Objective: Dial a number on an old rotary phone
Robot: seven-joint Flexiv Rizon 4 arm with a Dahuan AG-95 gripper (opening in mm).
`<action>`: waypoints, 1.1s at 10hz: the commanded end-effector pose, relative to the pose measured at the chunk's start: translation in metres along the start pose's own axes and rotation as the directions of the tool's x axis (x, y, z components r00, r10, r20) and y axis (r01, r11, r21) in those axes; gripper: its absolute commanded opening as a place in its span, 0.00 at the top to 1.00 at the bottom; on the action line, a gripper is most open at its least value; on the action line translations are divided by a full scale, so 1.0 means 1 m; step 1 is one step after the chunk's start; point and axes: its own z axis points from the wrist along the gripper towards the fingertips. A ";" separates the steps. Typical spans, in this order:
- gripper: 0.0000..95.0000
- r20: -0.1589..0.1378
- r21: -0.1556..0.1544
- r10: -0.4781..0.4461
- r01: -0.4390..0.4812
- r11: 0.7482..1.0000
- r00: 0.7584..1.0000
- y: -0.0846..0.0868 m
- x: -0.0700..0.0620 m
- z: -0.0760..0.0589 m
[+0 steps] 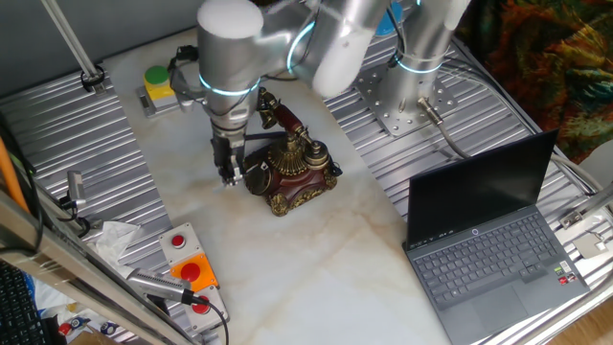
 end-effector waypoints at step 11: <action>1.00 -0.132 0.005 -0.047 0.048 0.999 0.990 0.005 -0.001 -0.012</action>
